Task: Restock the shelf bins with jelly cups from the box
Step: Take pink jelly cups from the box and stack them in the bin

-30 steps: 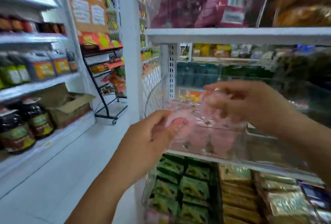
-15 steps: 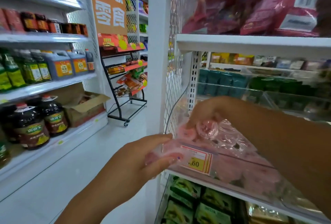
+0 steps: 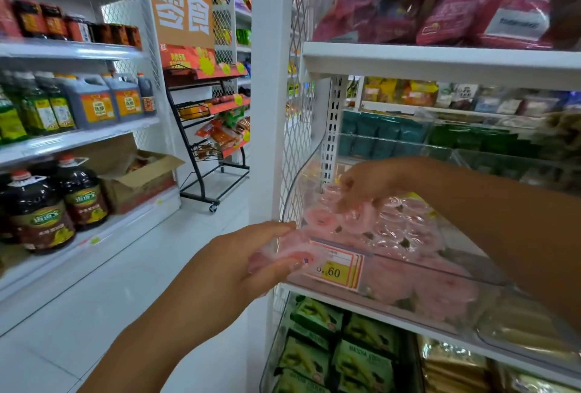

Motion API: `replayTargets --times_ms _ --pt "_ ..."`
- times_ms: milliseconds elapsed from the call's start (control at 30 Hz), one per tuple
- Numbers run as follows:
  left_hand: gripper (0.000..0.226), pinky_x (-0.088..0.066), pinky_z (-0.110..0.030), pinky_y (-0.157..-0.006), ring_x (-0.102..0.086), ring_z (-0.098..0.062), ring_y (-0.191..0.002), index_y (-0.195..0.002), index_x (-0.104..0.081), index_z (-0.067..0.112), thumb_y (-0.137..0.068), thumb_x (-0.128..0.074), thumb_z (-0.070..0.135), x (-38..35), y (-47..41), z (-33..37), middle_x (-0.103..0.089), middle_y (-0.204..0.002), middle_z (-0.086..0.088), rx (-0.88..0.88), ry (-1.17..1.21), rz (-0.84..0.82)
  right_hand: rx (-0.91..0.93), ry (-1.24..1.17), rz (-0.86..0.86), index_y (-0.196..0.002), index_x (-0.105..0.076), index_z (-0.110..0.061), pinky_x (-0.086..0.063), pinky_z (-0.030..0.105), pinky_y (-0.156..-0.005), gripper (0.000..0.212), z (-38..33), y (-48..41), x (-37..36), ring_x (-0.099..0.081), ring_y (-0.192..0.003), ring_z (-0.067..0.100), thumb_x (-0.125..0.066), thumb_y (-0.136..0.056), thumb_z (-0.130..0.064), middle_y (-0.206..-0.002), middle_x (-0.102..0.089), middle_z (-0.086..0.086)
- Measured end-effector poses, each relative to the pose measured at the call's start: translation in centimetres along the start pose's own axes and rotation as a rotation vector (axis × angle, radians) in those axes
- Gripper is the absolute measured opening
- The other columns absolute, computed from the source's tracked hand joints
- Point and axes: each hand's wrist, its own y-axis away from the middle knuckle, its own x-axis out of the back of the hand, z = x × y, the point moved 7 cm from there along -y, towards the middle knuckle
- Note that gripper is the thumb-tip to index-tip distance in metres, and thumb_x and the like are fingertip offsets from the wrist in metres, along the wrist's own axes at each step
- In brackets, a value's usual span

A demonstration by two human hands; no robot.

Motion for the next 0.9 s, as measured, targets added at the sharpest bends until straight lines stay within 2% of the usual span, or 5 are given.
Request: replayTargets --times_ms 100,300,600,767,900 --pt "0.044 -0.044 -0.014 -0.062 -0.06 0.005 -0.066 -0.123 -0.054 0.052 -0.08 -0.058 0.058 -0.1 0.1 0.0 -0.061 -0.075 0.033 0.003 0.005 -0.008 -0.019 -0.142 -0.128 -0.1 -0.062 -0.009 -0.056 0.029 -0.063 0.017 0.7 0.2 -0.9 -0.067 -0.086 0.024 -0.068 -0.085 -0.002 -0.099 -0.066 0.009" --pt "0.049 -0.047 -0.017 -0.065 -0.062 0.005 -0.072 -0.122 -0.051 0.057 -0.074 -0.053 0.068 0.2 0.1 0.0 -0.064 -0.084 0.031 0.005 -0.034 0.001 -0.019 -0.174 -0.132 -0.119 -0.058 -0.01 -0.056 0.028 -0.06 0.051 0.8 0.7 -1.3 -0.068 -0.084 0.022 -0.054 -0.081 0.023 -0.102 -0.061 0.008" --pt "0.055 -0.058 -0.032 -0.073 -0.062 0.007 -0.088 -0.12 -0.056 0.047 -0.072 -0.048 0.072 0.3 -0.8 1.9 -0.062 -0.105 0.029 -0.006 -0.054 0.087 0.164 -0.029 0.09 -0.13 -0.051 -0.025 -0.058 0.031 -0.081 0.049 -1.7 4.5 0.4 -0.064 -0.098 0.02 -0.061 -0.089 -0.001 -0.121 -0.058 0.003" --pt "0.036 -0.056 -0.037 -0.076 -0.063 0.003 -0.085 -0.114 -0.055 0.045 -0.083 -0.056 0.062 0.0 -2.8 5.1 -0.063 -0.099 0.022 -0.075 -0.153 0.146 0.351 -0.442 -0.283 -0.126 -0.053 -0.008 -0.057 0.037 -0.084 0.035 -4.5 9.9 -0.1 -0.067 -0.102 0.034 -0.057 -0.091 -0.001 -0.12 -0.064 0.021" --pt "0.027 -0.053 -0.037 -0.079 -0.063 -0.001 -0.085 -0.109 -0.053 0.04 -0.086 -0.059 0.053 -0.6 -4.4 6.3 -0.064 -0.096 0.019 -0.08 -0.16 0.189 0.406 -0.521 -0.227 -0.124 -0.055 -0.006 -0.058 0.036 -0.08 0.043 -3.9 11.2 0.6 -0.066 -0.103 0.039 -0.061 -0.083 0.005 -0.121 -0.063 0.02"
